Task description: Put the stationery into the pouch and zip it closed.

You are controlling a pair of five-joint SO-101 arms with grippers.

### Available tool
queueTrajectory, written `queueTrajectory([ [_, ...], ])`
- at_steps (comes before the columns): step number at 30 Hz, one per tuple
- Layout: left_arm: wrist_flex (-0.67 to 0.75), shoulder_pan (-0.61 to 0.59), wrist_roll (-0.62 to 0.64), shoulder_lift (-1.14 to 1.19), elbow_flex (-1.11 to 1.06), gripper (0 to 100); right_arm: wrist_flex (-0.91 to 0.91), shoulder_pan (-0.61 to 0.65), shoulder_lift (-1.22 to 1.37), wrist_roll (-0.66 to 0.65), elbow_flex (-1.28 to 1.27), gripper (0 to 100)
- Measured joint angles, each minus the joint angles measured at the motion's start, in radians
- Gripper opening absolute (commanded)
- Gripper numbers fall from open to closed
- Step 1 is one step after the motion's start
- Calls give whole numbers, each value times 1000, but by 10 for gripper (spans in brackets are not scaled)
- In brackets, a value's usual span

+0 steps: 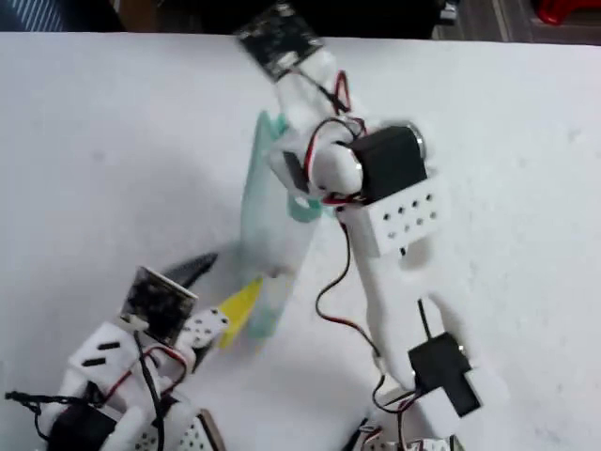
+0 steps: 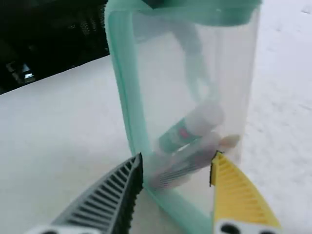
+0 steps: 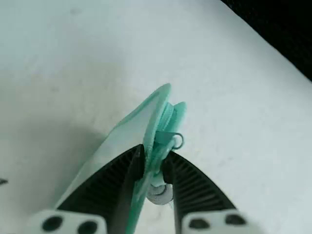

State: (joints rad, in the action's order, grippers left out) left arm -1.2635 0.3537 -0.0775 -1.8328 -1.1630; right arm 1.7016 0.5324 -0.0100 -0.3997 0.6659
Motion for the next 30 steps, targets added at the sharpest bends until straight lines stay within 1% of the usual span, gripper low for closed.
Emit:
queueTrajectory([
  [2, 2, -52, 8, 0, 5, 242, 0, 21, -14, -87, 9, 17],
  [4, 35, -109, 49, 2, 5, 242, 3, 60, -44, -180, 3, 17],
  [7, 127, -203, 120, 2, -46, 242, 3, 138, -123, -318, -87, 17],
  [9, 196, -249, 141, 3, -104, 242, 2, 184, -187, -404, -178, 17],
  [12, 281, -264, 149, 6, -175, 282, 0, 239, -292, -529, -348, 17],
  [15, 305, -267, 150, 9, -183, 294, 0, 259, -387, -624, -454, 17],
  [21, 319, -272, 146, 5, -183, 294, -2, 255, -491, -663, -542, 17],
  [27, 341, -265, 86, 5, -183, 295, -3, 255, -546, -666, -614, 17],
  [30, 321, -265, 74, 5, -172, 299, -5, 255, -592, -718, -647, 17],
])
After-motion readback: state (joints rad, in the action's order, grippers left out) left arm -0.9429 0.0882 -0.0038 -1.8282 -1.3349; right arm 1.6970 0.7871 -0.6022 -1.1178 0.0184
